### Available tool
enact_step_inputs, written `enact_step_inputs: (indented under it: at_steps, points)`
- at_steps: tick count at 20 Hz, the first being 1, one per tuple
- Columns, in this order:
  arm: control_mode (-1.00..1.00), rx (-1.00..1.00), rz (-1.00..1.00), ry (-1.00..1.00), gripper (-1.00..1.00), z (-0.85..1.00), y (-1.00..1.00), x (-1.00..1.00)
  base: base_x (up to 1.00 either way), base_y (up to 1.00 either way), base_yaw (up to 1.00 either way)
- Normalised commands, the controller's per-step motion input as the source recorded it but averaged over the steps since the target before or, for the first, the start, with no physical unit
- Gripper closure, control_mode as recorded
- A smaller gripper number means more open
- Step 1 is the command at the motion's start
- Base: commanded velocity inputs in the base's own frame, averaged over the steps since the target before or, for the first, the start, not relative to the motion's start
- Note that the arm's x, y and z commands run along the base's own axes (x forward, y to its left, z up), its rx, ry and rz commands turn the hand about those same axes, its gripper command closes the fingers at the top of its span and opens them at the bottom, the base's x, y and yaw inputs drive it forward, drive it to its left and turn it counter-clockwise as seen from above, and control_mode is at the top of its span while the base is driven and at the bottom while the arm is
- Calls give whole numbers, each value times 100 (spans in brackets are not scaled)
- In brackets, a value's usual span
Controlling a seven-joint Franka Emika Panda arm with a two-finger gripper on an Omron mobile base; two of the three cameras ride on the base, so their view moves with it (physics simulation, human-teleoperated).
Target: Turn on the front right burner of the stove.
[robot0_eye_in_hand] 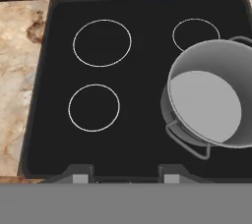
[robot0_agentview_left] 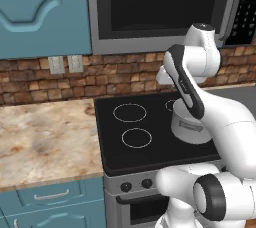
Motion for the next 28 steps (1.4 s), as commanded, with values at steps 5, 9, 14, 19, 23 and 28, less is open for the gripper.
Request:
enact_step_inputs:
  at_steps: [5, 9, 14, 19, 23, 28]
  points:
    - [100, 0, 0, 0, -100, 0, 0, 0, 0, 0, 0]
    - [100, 0, 0, 0, -100, 0, 0, 0, -10, 11, 0]
    - [100, 0, 0, 0, -100, 0, 0, 0, -26, 38, 0]
    - [100, 0, 0, 0, -100, 0, 0, 0, -24, 57, 0]
    - [100, 0, 0, 0, -100, 0, 0, 0, -30, 59, 0]
    - [100, 0, 0, 0, -100, 0, 0, 0, -15, 68, 0]
